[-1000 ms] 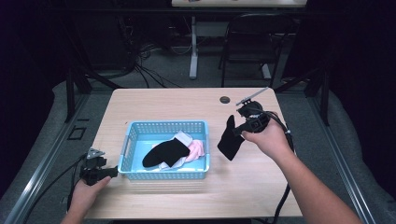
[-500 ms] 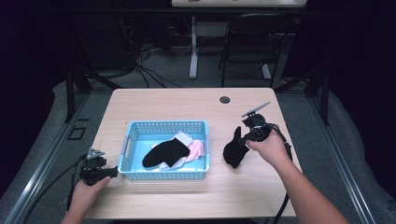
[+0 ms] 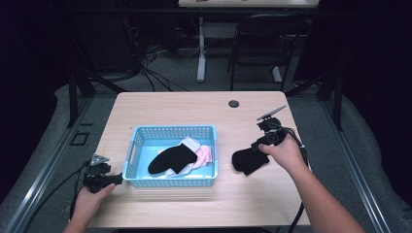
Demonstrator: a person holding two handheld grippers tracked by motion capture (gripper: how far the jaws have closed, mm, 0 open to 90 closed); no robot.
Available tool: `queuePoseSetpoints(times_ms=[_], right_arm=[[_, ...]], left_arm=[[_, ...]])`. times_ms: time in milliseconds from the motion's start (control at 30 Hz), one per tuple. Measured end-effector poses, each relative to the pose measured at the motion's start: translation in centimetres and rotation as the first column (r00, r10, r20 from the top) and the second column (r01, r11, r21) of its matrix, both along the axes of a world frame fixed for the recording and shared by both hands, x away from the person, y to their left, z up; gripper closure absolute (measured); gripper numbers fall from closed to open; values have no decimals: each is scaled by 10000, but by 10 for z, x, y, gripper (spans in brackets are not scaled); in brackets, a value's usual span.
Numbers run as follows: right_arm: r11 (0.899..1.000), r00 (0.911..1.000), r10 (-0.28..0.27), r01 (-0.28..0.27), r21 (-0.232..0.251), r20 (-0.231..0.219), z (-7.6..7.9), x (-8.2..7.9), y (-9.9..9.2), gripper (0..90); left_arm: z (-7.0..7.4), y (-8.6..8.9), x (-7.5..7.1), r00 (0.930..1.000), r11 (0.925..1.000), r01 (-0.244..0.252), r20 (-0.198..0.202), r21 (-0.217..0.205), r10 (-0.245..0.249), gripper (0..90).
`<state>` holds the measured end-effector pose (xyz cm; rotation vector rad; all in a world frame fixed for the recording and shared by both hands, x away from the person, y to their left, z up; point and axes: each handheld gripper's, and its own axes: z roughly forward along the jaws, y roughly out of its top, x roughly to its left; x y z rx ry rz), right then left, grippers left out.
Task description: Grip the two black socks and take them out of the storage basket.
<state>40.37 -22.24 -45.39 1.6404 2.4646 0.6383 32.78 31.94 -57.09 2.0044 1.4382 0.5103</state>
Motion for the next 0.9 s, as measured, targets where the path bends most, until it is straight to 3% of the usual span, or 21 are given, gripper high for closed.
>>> queuePoseSetpoints(times_ms=[267,533,667,900], right_arm=[[9961,9965,825,-822,-316,93,8,0,29,624],[9833,9825,1820,-1819,-51,410,13,3,77,638],[9753,9749,2201,-2207,137,338,10,8,102,645],[9676,9678,2496,-2506,297,340,1,17,133,648]], left_arm=[[0,0,0,10000,10000,29,19,-6,-29,266],[1,0,0,10000,10000,54,24,-27,-54,266],[1,1,0,10000,10000,81,11,-48,-81,265],[1,1,0,10000,9999,92,21,-73,-92,265]])
